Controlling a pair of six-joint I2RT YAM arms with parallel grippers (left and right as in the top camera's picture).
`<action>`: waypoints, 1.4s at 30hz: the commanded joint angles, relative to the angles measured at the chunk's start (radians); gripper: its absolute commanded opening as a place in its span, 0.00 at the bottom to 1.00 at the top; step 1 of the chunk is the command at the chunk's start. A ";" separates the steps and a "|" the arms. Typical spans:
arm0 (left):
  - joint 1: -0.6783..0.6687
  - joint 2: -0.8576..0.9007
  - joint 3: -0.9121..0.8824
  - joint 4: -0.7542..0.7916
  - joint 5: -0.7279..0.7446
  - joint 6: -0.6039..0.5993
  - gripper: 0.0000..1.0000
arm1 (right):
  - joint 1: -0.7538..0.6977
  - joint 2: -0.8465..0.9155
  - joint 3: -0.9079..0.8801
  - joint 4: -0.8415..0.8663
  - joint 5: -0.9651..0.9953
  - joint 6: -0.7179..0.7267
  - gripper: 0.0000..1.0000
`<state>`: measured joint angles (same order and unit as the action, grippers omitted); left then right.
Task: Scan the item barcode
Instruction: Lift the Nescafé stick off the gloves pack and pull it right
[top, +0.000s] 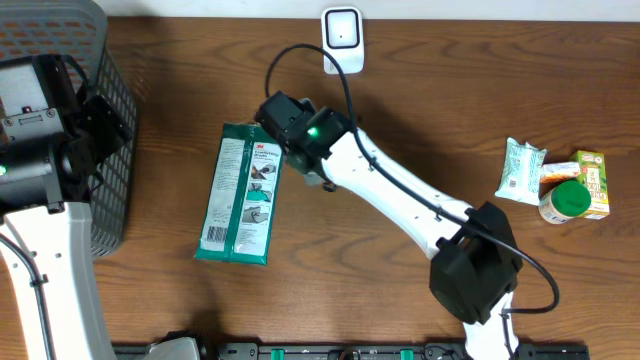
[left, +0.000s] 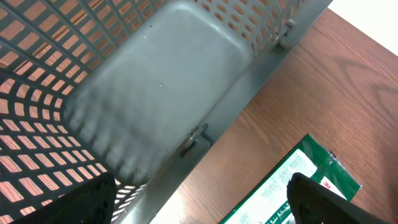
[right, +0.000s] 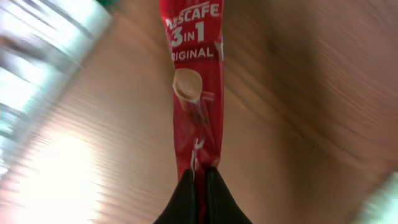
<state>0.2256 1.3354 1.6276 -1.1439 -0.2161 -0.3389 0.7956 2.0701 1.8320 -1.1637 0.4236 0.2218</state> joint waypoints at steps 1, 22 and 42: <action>0.003 0.004 0.007 0.000 -0.013 0.009 0.88 | -0.047 0.021 -0.037 -0.054 0.187 -0.043 0.01; 0.003 0.004 0.007 0.000 -0.013 0.009 0.88 | -0.044 0.025 -0.510 0.294 0.470 0.070 0.01; 0.003 0.004 0.007 0.000 -0.013 0.009 0.88 | 0.108 0.055 -0.512 0.329 0.695 0.069 0.01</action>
<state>0.2256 1.3354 1.6276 -1.1442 -0.2161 -0.3389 0.8986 2.0892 1.3243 -0.8261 0.9333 0.2710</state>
